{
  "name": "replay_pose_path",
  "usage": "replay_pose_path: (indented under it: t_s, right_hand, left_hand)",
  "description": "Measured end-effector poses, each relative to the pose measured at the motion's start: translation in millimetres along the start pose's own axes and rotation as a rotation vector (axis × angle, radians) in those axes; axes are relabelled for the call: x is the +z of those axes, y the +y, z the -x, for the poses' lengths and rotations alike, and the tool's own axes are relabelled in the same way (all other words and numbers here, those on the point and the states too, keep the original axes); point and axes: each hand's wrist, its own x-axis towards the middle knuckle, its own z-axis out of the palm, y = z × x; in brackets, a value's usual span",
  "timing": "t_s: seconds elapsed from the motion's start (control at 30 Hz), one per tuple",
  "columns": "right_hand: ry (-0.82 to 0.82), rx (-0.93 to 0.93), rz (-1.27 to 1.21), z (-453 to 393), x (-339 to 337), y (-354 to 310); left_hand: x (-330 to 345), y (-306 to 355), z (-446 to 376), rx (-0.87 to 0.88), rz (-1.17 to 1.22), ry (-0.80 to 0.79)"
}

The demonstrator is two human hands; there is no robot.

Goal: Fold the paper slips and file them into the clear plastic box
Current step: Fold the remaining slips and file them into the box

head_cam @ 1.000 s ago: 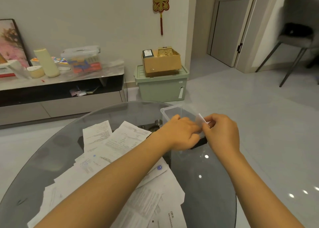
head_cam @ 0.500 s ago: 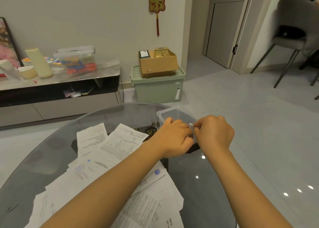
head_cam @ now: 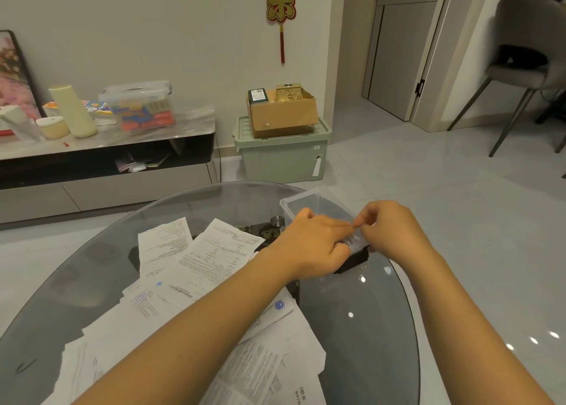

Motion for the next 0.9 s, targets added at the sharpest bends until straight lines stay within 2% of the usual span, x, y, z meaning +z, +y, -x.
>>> replay_pose_path:
  t_s: [0.23,0.37,0.6,0.8,0.9]
  right_hand:
    - [0.066,-0.068,-0.147,4.4,3.4,15.8]
    - [0.074,-0.074,-0.218,7.6,3.6,16.4]
    - [0.152,-0.15,-0.268,31.4,-6.4,10.6]
    - [0.075,-0.233,-0.313,68.7,-4.3,-7.9]
    - [-0.005,-0.274,-0.288,95.8,5.4,-11.6]
  left_hand:
    - [-6.3,7.7,-4.6,-0.059,-0.081,-0.216]
    - [-10.6,10.7,3.1,-0.046,-0.012,-0.095]
    - [-20.3,31.1,38.9,-0.196,0.033,0.046]
    - [-26.4,57.1,93.9,-0.323,0.073,0.149]
    - [-26.1,71.9,130.8,-0.388,0.073,0.136]
